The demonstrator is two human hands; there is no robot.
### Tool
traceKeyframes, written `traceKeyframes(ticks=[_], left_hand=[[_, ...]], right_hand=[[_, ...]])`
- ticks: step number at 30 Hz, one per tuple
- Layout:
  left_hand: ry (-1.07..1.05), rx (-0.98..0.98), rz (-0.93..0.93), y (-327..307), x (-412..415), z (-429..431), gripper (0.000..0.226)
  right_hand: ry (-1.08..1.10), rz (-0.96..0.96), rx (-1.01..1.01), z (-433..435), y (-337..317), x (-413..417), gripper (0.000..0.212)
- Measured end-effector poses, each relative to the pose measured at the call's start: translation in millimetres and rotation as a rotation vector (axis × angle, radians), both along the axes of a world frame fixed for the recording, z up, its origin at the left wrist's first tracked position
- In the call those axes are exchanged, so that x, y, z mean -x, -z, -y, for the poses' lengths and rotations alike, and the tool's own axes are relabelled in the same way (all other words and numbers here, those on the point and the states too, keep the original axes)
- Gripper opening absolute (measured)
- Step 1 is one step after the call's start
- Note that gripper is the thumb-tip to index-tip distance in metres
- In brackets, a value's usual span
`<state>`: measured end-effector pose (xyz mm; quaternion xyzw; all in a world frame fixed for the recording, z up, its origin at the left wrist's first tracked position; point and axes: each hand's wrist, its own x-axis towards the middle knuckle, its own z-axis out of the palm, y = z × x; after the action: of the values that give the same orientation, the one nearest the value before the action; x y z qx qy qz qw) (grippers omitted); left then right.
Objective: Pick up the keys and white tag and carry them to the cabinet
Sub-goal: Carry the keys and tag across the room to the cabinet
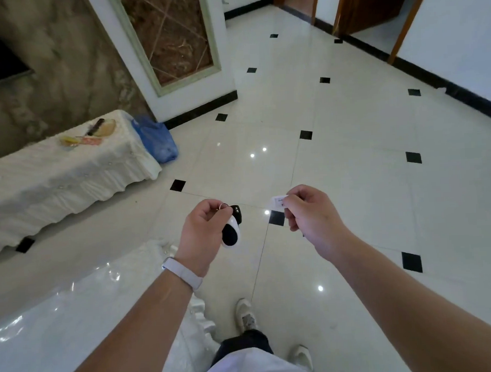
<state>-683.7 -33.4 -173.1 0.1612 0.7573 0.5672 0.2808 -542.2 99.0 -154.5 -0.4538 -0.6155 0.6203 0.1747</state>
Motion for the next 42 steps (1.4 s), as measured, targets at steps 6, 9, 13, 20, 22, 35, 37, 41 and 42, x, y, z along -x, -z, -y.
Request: traceKeyframes(ticks=[6, 9, 13, 20, 22, 35, 37, 41, 42], left_hand=[[-0.092, -0.007, 0.007, 13, 86, -20, 0.006], [-0.111, -0.027, 0.026, 14, 144, -32, 0.007], [-0.170, -0.043, 0.040, 5, 228, -43, 0.006], [-0.233, -0.026, 0.009, -9, 345, -51, 0.006], [-0.258, -0.024, 0.025, -5, 365, -51, 0.007], [-0.442, 0.044, -0.005, -4, 490, -137, 0.008], [-0.488, 0.070, -0.007, -9, 511, -159, 0.007], [-0.547, 0.092, 0.007, -18, 554, -202, 0.006], [-0.555, 0.104, -0.001, -19, 565, -214, 0.006]], right_hand=[[-0.113, 0.017, -0.028, -26, 6, 101, 0.015], [-0.139, 0.017, -0.035, -41, 6, 164, 0.012], [-0.194, 0.047, -0.062, -54, -2, 250, 0.013], [-0.245, -0.011, -0.098, -75, -20, 371, 0.013], [-0.266, -0.023, -0.102, -83, -23, 396, 0.014], [-0.424, -0.019, -0.088, -195, -2, 550, 0.017], [-0.453, -0.023, -0.079, -223, -5, 580, 0.018], [-0.511, -0.021, -0.052, -279, -14, 634, 0.019], [-0.525, -0.020, -0.047, -292, -15, 647, 0.019]])
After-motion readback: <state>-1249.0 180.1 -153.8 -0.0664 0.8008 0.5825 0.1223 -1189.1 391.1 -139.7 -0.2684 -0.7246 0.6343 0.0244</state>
